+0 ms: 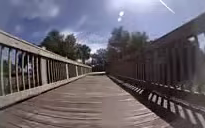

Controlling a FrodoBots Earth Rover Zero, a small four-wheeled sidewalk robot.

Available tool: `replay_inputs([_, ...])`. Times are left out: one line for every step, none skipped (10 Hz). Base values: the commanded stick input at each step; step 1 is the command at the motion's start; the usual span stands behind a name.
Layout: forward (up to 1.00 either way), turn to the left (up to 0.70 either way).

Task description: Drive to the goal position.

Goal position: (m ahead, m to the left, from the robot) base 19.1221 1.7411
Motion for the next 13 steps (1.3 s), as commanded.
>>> replay_inputs([0.84,0.0])
replay_inputs([0.84,0.0])
replay_inputs([0.84,0.0])
replay_inputs([0.84,0.0])
replay_inputs([0.83,0.0])
replay_inputs([0.83,0.0])
replay_inputs([0.83,0.0])
replay_inputs([0.83,0.0])
replay_inputs([0.83,0.0])
replay_inputs([0.83,0.0])
replay_inputs([0.83,0.0])
replay_inputs([0.83,0.0])
replay_inputs([0.83,0.07])
